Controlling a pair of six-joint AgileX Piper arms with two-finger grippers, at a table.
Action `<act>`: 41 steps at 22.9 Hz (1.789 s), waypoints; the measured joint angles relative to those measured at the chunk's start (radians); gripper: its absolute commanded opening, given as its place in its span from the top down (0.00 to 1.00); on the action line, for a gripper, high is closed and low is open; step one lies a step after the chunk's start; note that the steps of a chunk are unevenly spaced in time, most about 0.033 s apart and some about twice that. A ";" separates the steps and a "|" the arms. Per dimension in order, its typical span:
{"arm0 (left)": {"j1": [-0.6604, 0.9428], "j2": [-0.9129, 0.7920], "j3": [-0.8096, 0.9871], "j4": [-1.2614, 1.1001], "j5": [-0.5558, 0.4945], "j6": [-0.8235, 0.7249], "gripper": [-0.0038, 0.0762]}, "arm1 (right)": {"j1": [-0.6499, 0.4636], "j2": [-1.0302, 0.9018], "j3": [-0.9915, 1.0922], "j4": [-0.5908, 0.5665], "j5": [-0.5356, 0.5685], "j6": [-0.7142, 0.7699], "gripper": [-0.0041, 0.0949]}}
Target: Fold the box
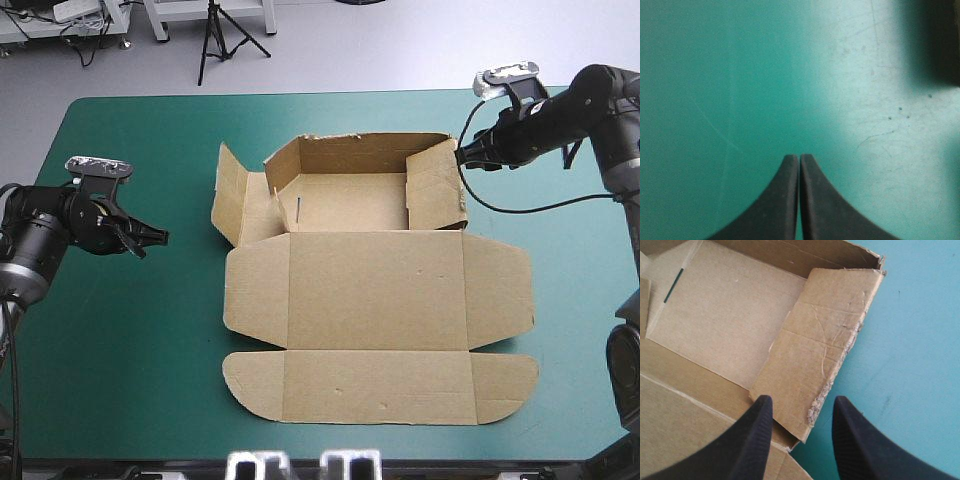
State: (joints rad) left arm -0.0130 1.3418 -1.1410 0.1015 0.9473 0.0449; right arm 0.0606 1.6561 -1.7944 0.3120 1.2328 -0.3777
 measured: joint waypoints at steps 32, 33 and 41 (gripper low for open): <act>0.171 0.030 0.000 -0.274 -0.028 0.090 0.96 | 0.000 0.284 0.096 0.107 -0.141 0.037 0.96; 0.171 0.030 0.000 -0.286 -0.043 0.090 0.96 | 0.000 0.285 0.096 0.113 -0.142 0.037 0.96; 0.363 0.030 0.000 -0.552 -0.113 0.208 0.96 | 0.000 0.161 0.097 0.113 -0.055 0.014 0.97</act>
State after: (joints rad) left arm 0.3499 1.3721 -1.1410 -0.4502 0.8342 0.2531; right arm 0.0606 1.8174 -1.6976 0.4250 1.1777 -0.3640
